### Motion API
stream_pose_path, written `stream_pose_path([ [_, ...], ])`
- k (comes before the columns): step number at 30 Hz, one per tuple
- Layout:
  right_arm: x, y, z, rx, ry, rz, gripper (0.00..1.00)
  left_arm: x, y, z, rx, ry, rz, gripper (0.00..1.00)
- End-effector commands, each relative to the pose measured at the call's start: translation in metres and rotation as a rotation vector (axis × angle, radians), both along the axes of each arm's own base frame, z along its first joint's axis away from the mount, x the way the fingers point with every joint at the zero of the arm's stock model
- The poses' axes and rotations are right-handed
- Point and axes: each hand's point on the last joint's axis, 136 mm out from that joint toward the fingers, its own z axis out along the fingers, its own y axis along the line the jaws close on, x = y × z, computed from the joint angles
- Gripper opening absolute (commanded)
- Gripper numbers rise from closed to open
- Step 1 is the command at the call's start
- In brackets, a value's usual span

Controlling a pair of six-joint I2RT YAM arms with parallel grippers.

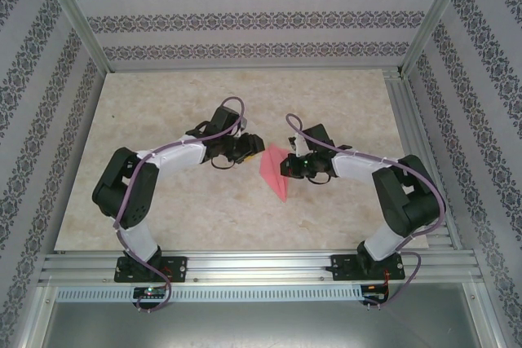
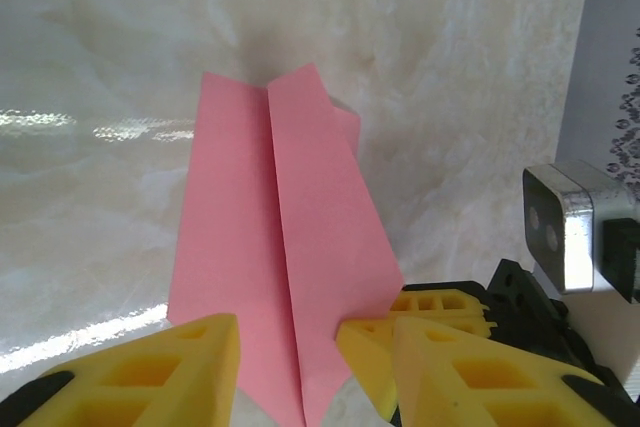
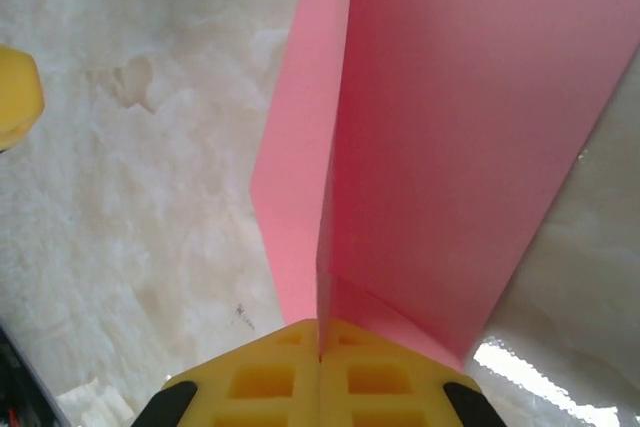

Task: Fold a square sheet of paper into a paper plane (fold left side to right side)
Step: Turn over the paper at the center of the table.

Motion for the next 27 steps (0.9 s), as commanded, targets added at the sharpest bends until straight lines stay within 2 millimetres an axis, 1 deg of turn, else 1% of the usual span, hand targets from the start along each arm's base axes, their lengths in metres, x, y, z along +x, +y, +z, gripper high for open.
stream_pose_path([
  [1, 0.010, -0.001, 0.030, 0.079, -0.119, 0.019, 0.00, 0.000, -0.008, 0.038, -0.092, -0.079, -0.012, 0.51],
  [4, 0.012, -0.005, 0.057, 0.160, -0.195, 0.009, 0.00, -0.003, -0.008, 0.062, -0.139, -0.118, -0.007, 0.58],
  [8, 0.011, -0.008, 0.099, 0.244, -0.297, 0.016, 0.00, -0.007, -0.011, 0.106, -0.253, -0.202, -0.006, 0.65],
  [12, 0.004, -0.008, 0.142, 0.325, -0.393, 0.037, 0.00, -0.011, -0.014, 0.150, -0.347, -0.285, -0.030, 0.72],
  [15, -0.004, -0.006, 0.176, 0.384, -0.460, 0.059, 0.00, -0.013, -0.018, 0.172, -0.409, -0.322, -0.050, 0.74],
  [19, -0.015, -0.005, 0.214, 0.462, -0.525, 0.083, 0.00, -0.015, -0.023, 0.193, -0.499, -0.354, -0.076, 0.74],
  [21, -0.020, -0.004, 0.230, 0.498, -0.546, 0.091, 0.00, -0.017, -0.026, 0.201, -0.536, -0.373, -0.094, 0.74],
  [24, -0.027, -0.003, 0.248, 0.547, -0.565, 0.102, 0.01, -0.020, -0.031, 0.215, -0.598, -0.401, -0.120, 0.73],
  [27, -0.031, -0.001, 0.260, 0.586, -0.566, 0.115, 0.01, -0.025, -0.036, 0.226, -0.649, -0.424, -0.154, 0.71],
])
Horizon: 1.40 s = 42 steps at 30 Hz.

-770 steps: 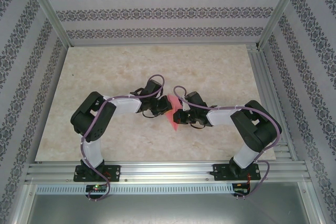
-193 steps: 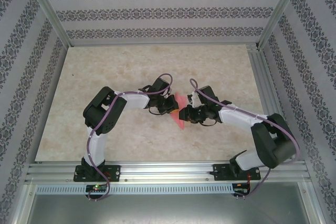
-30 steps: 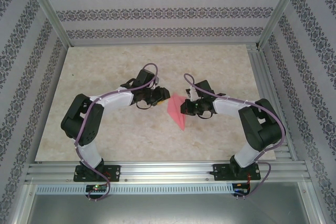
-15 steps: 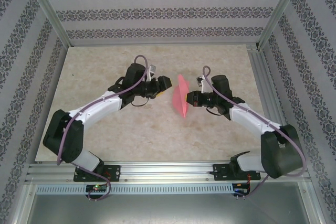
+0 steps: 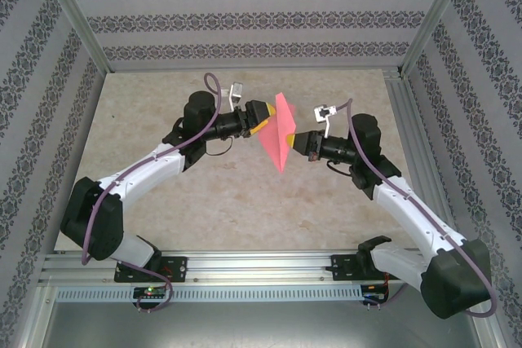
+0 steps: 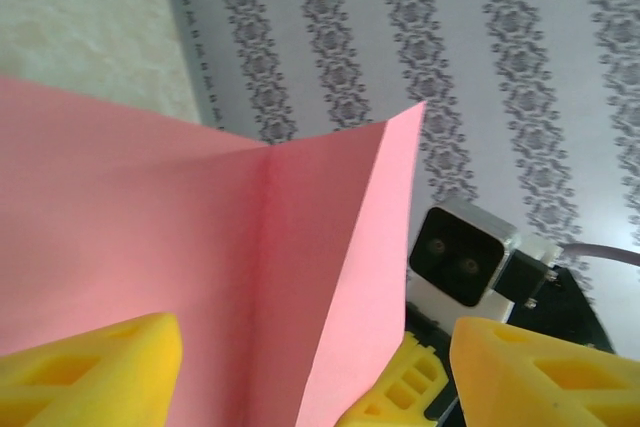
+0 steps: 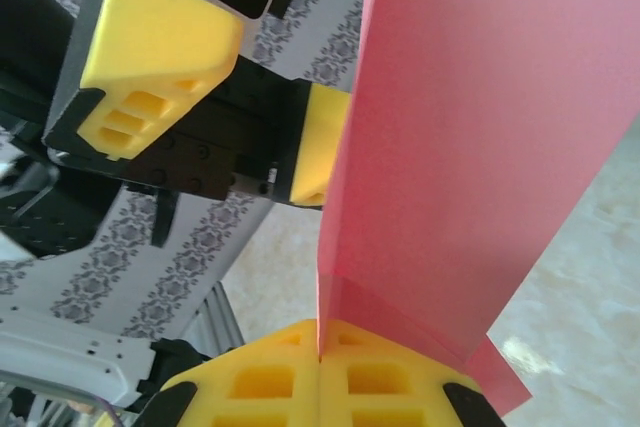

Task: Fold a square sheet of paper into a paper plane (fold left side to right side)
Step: Turn over the paper at the center of the table.

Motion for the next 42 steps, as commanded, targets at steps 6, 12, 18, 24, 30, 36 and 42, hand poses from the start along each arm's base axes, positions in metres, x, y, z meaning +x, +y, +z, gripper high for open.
stream_pose_path([
  [6, -0.014, 0.008, 0.049, 0.106, -0.069, 0.082, 0.01, -0.018, -0.022, 0.038, -0.114, -0.110, -0.119, 0.62],
  [12, -0.013, 0.010, 0.046, 0.105, -0.048, 0.082, 0.03, -0.022, -0.026, 0.040, -0.103, -0.128, -0.137, 0.46],
  [18, -0.009, 0.011, 0.041, 0.100, -0.014, 0.073, 0.03, -0.023, -0.025, 0.038, -0.092, -0.131, -0.135, 0.30],
  [24, -0.004, 0.009, 0.033, 0.085, 0.023, 0.055, 0.06, -0.023, -0.025, 0.035, -0.070, -0.134, -0.133, 0.19],
  [30, -0.001, 0.004, 0.033, 0.080, 0.033, 0.029, 0.13, -0.022, -0.024, 0.032, -0.056, -0.127, -0.120, 0.13],
  [36, -0.005, -0.015, 0.040, 0.024, 0.010, -0.043, 0.40, -0.018, -0.022, 0.029, -0.045, -0.118, -0.089, 0.11],
  [42, -0.015, -0.029, 0.023, 0.000, 0.040, -0.090, 0.73, -0.014, -0.022, 0.029, -0.045, -0.112, -0.075, 0.11],
])
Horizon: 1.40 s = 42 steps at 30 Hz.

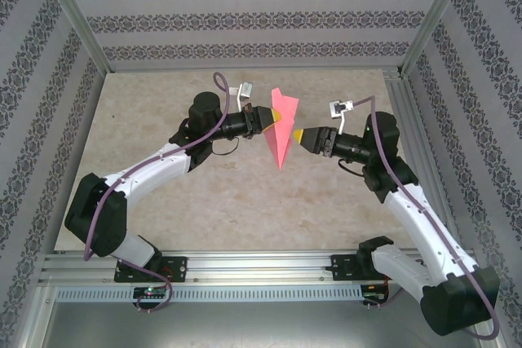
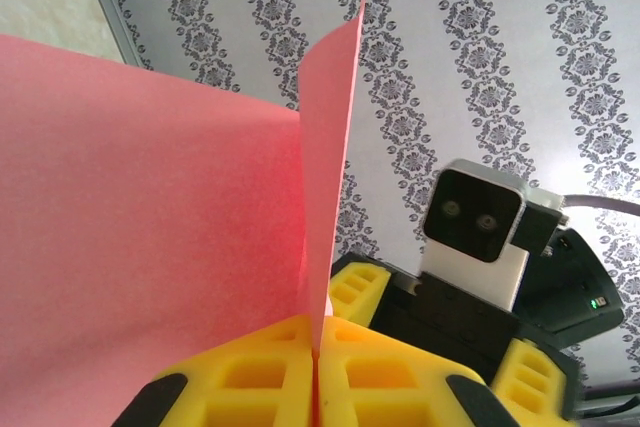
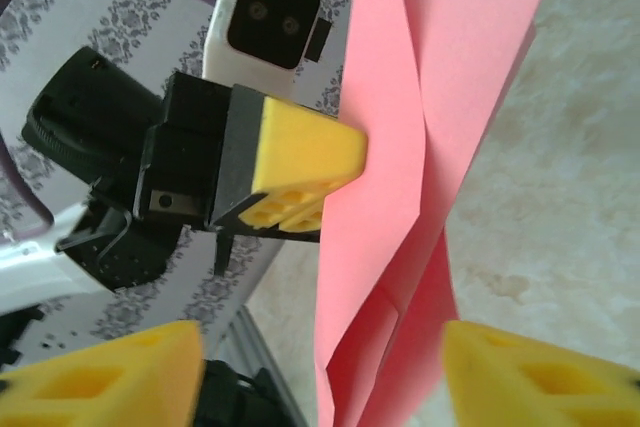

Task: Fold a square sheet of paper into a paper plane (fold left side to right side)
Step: Turn over the paper at the center of the table.

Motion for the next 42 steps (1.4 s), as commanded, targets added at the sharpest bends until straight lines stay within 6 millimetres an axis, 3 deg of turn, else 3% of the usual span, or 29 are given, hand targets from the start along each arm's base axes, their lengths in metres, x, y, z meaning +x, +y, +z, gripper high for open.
stream_pose_path([
  [1, -0.005, -0.002, -0.016, -0.011, 0.031, -0.009, 0.79, -0.001, -0.002, 0.020, -0.017, -0.055, 0.004, 0.11],
  [5, -0.014, 0.014, -0.031, 0.027, 0.057, 0.023, 0.97, 0.000, -0.003, 0.023, -0.027, -0.057, 0.001, 0.11],
  [13, -0.012, 0.042, -0.035, 0.094, 0.082, 0.077, 0.95, 0.000, -0.004, 0.026, -0.041, -0.051, -0.005, 0.11],
  [17, -0.007, 0.053, -0.024, 0.111, 0.065, 0.103, 0.84, -0.001, -0.004, 0.027, -0.048, -0.047, -0.007, 0.11],
  [20, -0.005, 0.056, -0.016, 0.118, 0.052, 0.110, 0.69, -0.001, -0.005, 0.026, -0.059, -0.039, -0.009, 0.11],
  [31, -0.004, 0.052, -0.022, 0.111, 0.071, 0.089, 0.33, 0.001, -0.007, 0.017, -0.054, -0.018, -0.013, 0.13],
  [34, -0.004, 0.050, -0.027, 0.075, 0.076, 0.075, 0.26, 0.002, -0.007, 0.015, -0.049, -0.016, -0.011, 0.21],
  [38, -0.004, 0.047, -0.037, 0.035, 0.092, 0.059, 0.18, 0.001, -0.004, 0.017, -0.036, -0.028, -0.007, 0.23],
  [42, -0.004, 0.045, -0.048, -0.006, 0.108, 0.049, 0.16, 0.002, 0.000, 0.014, -0.016, -0.025, 0.004, 0.31],
])
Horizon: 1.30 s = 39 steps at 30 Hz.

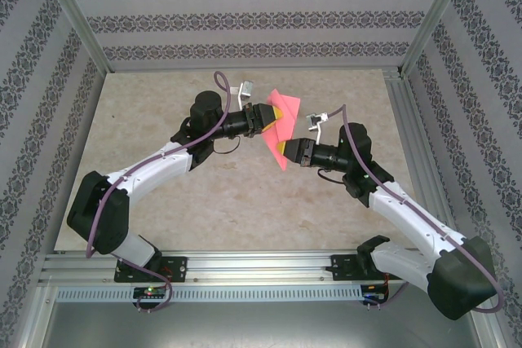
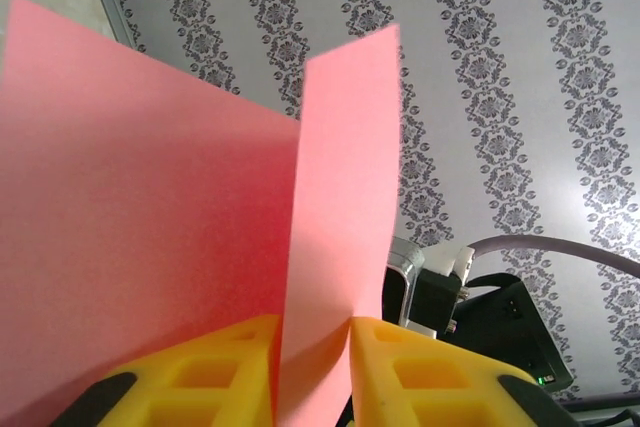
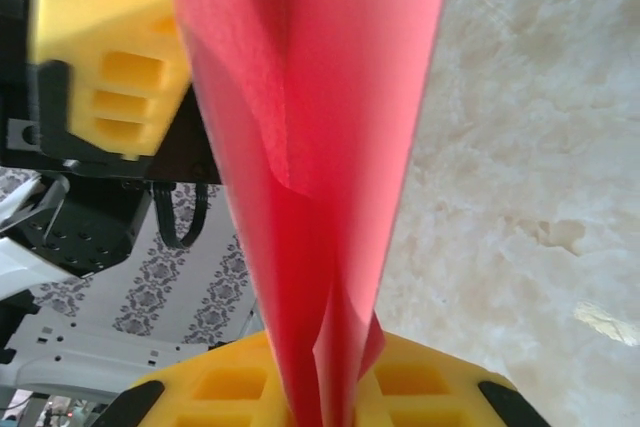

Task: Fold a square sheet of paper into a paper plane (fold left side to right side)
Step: Turn over the paper at the center of the table.

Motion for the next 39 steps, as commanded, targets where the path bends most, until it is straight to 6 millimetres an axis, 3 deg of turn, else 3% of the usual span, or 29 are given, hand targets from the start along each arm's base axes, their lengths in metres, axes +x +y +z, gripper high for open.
stream_pose_path([
  [1, 0.001, -0.003, 0.001, -0.051, -0.032, -0.016, 0.16, -0.002, 0.004, 0.014, 0.002, -0.050, 0.002, 0.34],
  [6, 0.005, -0.009, -0.011, -0.138, -0.025, -0.036, 0.11, -0.003, 0.031, -0.002, 0.107, -0.032, 0.059, 0.48],
  [12, 0.010, -0.028, -0.046, -0.477, -0.013, -0.085, 0.00, -0.003, 0.106, -0.032, 0.249, 0.050, 0.241, 0.63],
  [17, 0.014, -0.055, -0.082, -0.956, -0.021, -0.154, 0.00, -0.004, 0.187, -0.042, 0.423, 0.095, 0.488, 0.66],
  [20, 0.018, -0.070, -0.096, -1.281, -0.036, -0.197, 0.00, -0.009, 0.224, -0.043, 0.576, 0.084, 0.615, 0.67],
  [23, 0.021, -0.076, -0.104, -1.565, -0.067, -0.222, 0.00, -0.016, 0.249, -0.047, 0.700, 0.089, 0.694, 0.68],
  [32, 0.030, -0.047, -0.151, -2.068, -0.161, -0.126, 0.00, -0.017, 0.252, -0.060, 0.720, 0.112, 0.695, 0.70],
  [39, 0.027, -0.020, -0.201, -2.163, -0.158, -0.015, 0.01, -0.016, 0.249, -0.068, 0.719, 0.130, 0.675, 0.70],
])
